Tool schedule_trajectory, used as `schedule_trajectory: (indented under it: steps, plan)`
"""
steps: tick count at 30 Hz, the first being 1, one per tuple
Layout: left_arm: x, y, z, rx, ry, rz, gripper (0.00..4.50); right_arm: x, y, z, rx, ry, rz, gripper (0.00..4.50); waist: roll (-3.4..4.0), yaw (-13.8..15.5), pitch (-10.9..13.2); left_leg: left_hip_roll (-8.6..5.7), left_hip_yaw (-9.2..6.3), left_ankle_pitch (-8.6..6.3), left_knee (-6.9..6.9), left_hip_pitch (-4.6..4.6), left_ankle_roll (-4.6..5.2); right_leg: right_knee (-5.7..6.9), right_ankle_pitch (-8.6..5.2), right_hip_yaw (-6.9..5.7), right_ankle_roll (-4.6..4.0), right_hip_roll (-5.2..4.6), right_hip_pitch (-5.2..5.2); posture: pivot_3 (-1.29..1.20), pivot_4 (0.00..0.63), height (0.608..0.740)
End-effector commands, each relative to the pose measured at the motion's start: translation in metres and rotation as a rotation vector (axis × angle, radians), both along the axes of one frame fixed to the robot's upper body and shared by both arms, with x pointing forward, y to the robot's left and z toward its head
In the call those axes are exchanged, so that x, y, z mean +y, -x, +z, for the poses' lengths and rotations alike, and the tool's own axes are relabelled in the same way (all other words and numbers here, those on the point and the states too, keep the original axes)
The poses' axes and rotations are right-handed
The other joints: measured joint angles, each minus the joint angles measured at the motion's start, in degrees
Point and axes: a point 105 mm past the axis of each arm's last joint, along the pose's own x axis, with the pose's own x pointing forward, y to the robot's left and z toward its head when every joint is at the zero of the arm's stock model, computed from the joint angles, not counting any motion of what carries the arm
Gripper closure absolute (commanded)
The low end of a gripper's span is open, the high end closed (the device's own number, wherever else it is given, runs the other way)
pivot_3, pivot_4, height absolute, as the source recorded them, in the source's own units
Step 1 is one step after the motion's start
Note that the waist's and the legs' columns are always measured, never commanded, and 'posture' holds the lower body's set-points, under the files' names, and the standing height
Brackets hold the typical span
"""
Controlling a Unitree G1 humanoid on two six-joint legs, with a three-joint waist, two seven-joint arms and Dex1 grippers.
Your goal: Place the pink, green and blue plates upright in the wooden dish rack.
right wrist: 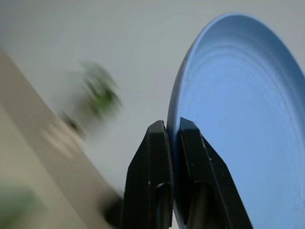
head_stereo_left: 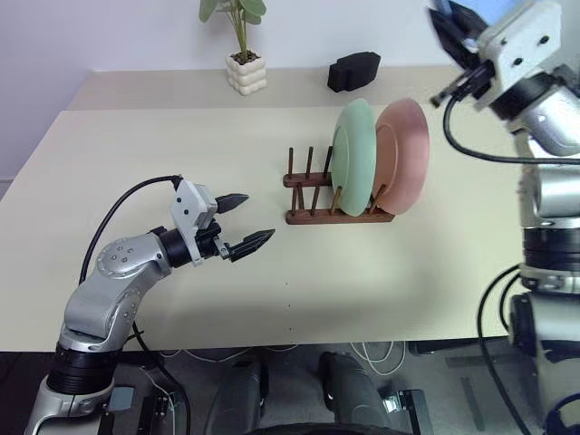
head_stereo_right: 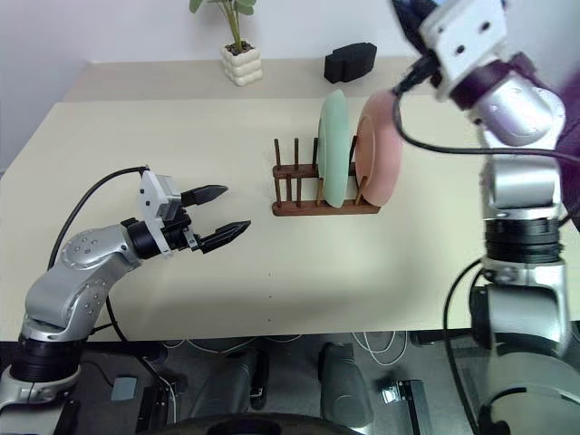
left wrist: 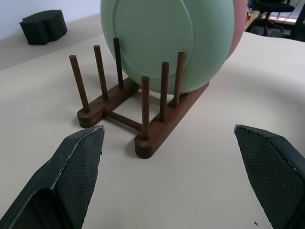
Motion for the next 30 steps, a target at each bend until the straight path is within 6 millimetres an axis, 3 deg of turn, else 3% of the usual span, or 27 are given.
schedule_trajectory:
  steps: [1, 6, 11, 21, 30]
  plan:
    - [0.003, 0.000, 0.009, -0.052, 0.003, 0.012, 0.00, 0.041, 0.039, 0.012, 0.061, -0.097, 0.312, 4.45, 0.00, 0.18, 0.00, -0.01, -0.02, 0.00, 0.00, 0.00, 0.00, 0.04, 0.00, -0.01, 0.00, -0.02, 0.00, 0.00, 0.150, 0.733]
    - [0.016, -0.002, 0.009, -0.060, -0.006, 0.065, 0.00, 0.074, 0.058, 0.009, 0.327, -0.362, 0.615, 4.45, -0.01, 0.13, -0.01, -0.01, -0.13, 0.00, 0.02, -0.01, 0.00, 0.08, 0.00, -0.06, -0.03, -0.05, 0.00, 0.00, 0.150, 0.733]
    - [0.024, -0.002, 0.006, -0.053, -0.021, 0.094, 0.00, 0.093, 0.057, -0.020, 0.626, -0.546, 0.724, 4.45, -0.01, 0.18, -0.01, -0.01, -0.17, 0.00, 0.01, -0.02, 0.00, 0.13, 0.00, -0.09, -0.04, -0.06, -0.03, 0.00, 0.150, 0.733]
    - [0.025, -0.001, 0.004, -0.049, -0.025, 0.097, 0.00, 0.090, 0.036, -0.064, 0.941, -0.719, 0.642, 4.45, -0.01, 0.01, -0.01, -0.02, -0.14, 0.00, 0.00, -0.03, 0.00, 0.13, 0.00, -0.10, -0.04, -0.03, -0.06, 0.00, 0.150, 0.733]
    - [0.025, -0.001, 0.004, -0.045, -0.030, 0.096, 0.00, 0.086, 0.030, -0.071, 1.003, -0.808, 0.630, 4.45, -0.01, -0.13, -0.01, -0.01, -0.13, 0.00, 0.00, -0.04, 0.00, 0.12, -0.01, -0.10, -0.03, -0.01, -0.06, 0.00, 0.150, 0.733]
